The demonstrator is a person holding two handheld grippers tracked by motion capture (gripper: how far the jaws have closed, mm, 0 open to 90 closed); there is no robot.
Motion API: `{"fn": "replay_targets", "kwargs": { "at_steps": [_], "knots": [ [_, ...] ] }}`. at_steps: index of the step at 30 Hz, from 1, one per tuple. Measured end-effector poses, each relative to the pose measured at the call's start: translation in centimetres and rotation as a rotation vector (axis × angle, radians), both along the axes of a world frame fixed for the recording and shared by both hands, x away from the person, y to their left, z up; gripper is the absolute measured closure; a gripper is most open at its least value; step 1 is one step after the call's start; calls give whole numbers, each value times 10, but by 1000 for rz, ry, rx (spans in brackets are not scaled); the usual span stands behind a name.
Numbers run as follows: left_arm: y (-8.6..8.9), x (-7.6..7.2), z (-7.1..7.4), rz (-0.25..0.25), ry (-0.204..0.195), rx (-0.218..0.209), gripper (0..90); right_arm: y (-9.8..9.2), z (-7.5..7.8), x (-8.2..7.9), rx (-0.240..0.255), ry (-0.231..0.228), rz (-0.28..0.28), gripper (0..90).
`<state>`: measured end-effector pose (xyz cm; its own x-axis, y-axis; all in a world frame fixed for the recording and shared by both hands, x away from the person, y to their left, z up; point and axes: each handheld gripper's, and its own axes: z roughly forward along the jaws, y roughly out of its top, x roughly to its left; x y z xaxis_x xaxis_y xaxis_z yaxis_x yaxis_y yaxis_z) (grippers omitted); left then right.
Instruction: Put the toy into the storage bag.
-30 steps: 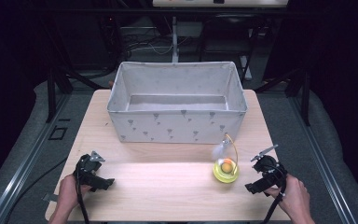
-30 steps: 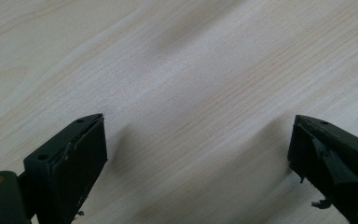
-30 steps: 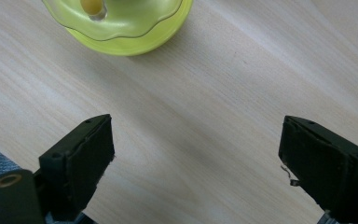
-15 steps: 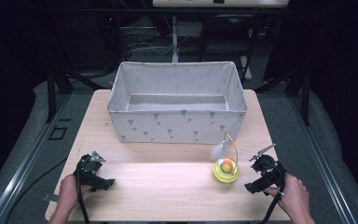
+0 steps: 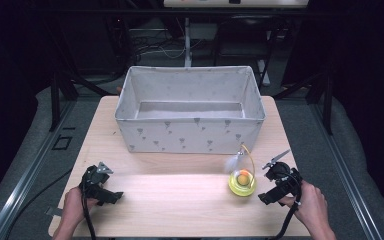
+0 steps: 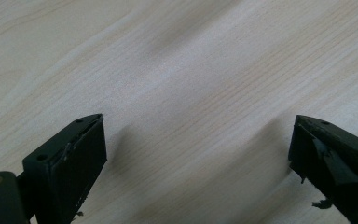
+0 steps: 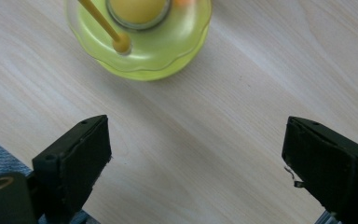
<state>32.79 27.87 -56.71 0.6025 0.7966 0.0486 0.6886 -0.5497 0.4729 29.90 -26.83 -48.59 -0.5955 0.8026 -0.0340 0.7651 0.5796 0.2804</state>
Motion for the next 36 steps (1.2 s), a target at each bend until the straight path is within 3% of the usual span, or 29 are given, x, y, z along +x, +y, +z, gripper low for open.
{"fn": "replay_targets", "kwargs": {
  "at_steps": [18,30,36],
  "knots": [
    [0,0,0,5,-3,-2,39,21,26,12,59,-27,59,14],
    [0,0,0,6,-2,-3,38,37,42,15,96,-70,99,0],
    [0,0,0,6,-1,-1,38,46,51,16,100,-89,121,142]
  ]
}}
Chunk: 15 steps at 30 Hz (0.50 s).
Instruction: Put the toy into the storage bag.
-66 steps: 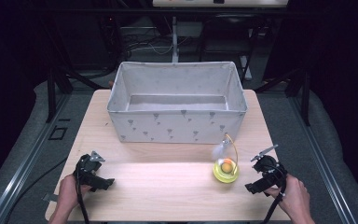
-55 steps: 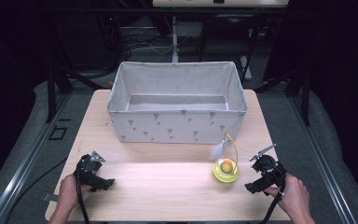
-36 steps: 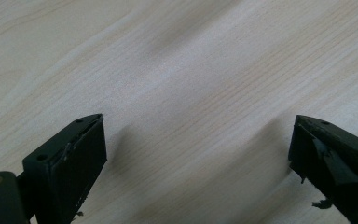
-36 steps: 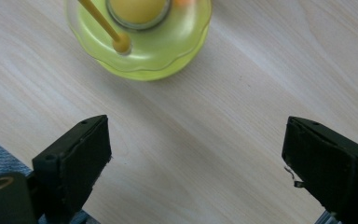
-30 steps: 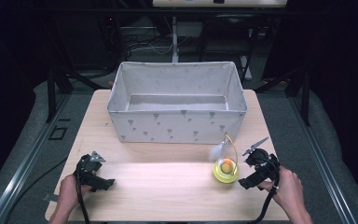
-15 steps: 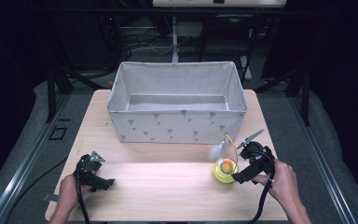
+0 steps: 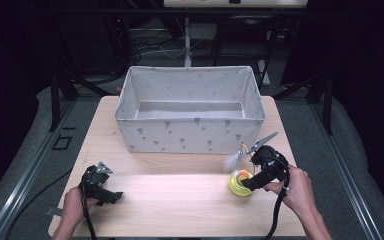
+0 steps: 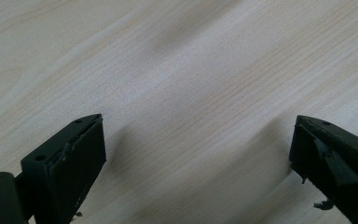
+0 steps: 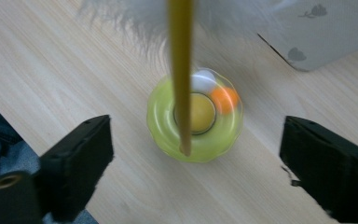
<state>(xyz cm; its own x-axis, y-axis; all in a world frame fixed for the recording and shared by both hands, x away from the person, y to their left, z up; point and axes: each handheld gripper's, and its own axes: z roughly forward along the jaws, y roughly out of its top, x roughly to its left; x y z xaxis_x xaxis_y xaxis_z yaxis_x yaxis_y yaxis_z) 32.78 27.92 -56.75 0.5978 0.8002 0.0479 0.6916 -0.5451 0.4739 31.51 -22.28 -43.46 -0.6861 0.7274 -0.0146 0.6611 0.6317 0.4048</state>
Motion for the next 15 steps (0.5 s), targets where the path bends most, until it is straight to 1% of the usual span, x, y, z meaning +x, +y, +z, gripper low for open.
{"fn": "replay_targets", "kwargs": {
  "at_steps": [2,3,4,5,7,8,9,11,12,15],
  "knots": [
    [0,0,0,0,1,0,38,3,3,0,-14,-9,13,178],
    [0,0,0,0,0,0,38,4,5,0,-11,-3,17,250],
    [0,0,0,0,1,0,37,4,7,0,-16,-7,19,300],
    [0,0,0,-1,3,-1,37,5,8,0,-15,-12,19,302],
    [0,0,0,0,1,0,38,6,10,1,-31,1,23,388],
    [0,0,0,-1,3,0,37,7,11,1,-41,7,29,395],
    [0,0,0,-1,1,1,38,7,12,1,-48,10,30,435],
    [0,0,0,0,2,0,37,9,12,1,-55,16,28,480],
    [0,0,0,1,4,-1,37,9,13,2,-74,25,36,523],
    [0,0,0,1,5,-1,37,12,13,3,-79,33,42,587]
  ]
}}
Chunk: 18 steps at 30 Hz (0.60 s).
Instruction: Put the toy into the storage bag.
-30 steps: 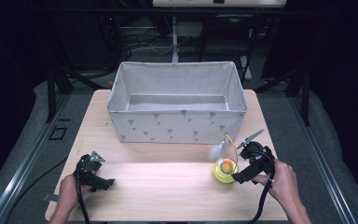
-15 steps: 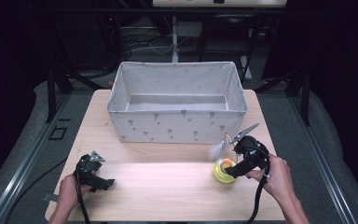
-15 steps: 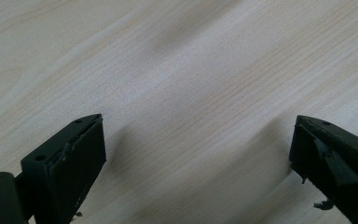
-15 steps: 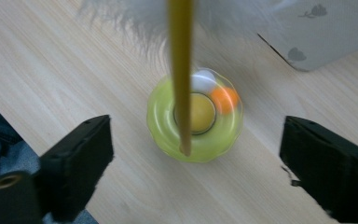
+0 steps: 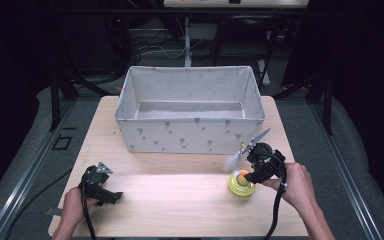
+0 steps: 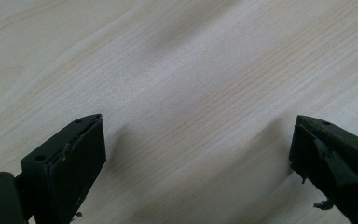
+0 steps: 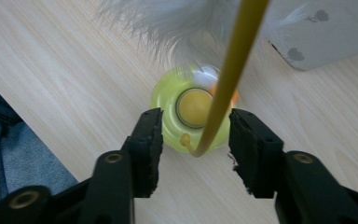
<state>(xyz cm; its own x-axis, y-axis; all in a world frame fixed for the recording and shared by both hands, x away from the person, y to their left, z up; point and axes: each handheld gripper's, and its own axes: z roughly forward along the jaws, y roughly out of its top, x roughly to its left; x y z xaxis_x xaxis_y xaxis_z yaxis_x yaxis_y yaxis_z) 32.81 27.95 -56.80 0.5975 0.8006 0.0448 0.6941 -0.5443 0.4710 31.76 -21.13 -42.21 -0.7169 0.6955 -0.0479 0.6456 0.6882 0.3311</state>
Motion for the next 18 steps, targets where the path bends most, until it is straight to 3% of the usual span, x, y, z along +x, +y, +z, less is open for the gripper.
{"fn": "replay_targets", "kwargs": {
  "at_steps": [9,14,18],
  "knots": [
    [0,0,0,-5,2,1,38,4,5,2,-38,10,19,733],
    [0,0,0,-5,-1,3,38,6,9,2,-25,21,15,760],
    [1,0,1,-2,-3,-1,38,7,13,4,-54,43,29,774]
  ]
}}
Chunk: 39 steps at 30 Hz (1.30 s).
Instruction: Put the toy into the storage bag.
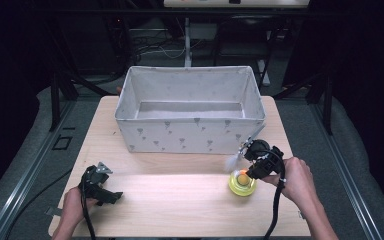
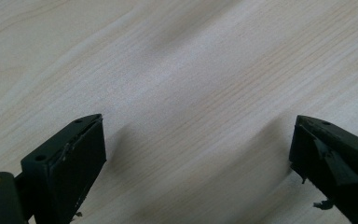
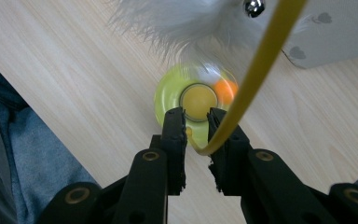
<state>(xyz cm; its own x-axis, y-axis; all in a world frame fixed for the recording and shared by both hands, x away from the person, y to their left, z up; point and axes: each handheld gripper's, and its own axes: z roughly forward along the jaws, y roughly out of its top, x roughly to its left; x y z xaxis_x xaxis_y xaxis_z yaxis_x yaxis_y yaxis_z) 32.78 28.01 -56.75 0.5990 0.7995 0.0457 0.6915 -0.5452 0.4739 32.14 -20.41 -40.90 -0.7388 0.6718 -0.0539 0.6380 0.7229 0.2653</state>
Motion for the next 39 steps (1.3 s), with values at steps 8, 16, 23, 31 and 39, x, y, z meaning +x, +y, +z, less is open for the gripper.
{"fn": "replay_targets", "kwargs": {
  "at_steps": [8,16,23,31,39],
  "knots": [
    [0,0,0,-1,1,2,38,1,4,1,-23,16,2,878],
    [0,0,0,-2,1,4,38,6,7,6,-46,24,15,880],
    [0,0,0,-1,0,3,38,11,11,7,-49,35,28,880],
    [0,0,0,-2,-1,6,39,15,21,9,-44,34,58,880],
    [0,0,0,-2,-2,5,39,18,32,16,-54,19,63,880]
  ]
}}
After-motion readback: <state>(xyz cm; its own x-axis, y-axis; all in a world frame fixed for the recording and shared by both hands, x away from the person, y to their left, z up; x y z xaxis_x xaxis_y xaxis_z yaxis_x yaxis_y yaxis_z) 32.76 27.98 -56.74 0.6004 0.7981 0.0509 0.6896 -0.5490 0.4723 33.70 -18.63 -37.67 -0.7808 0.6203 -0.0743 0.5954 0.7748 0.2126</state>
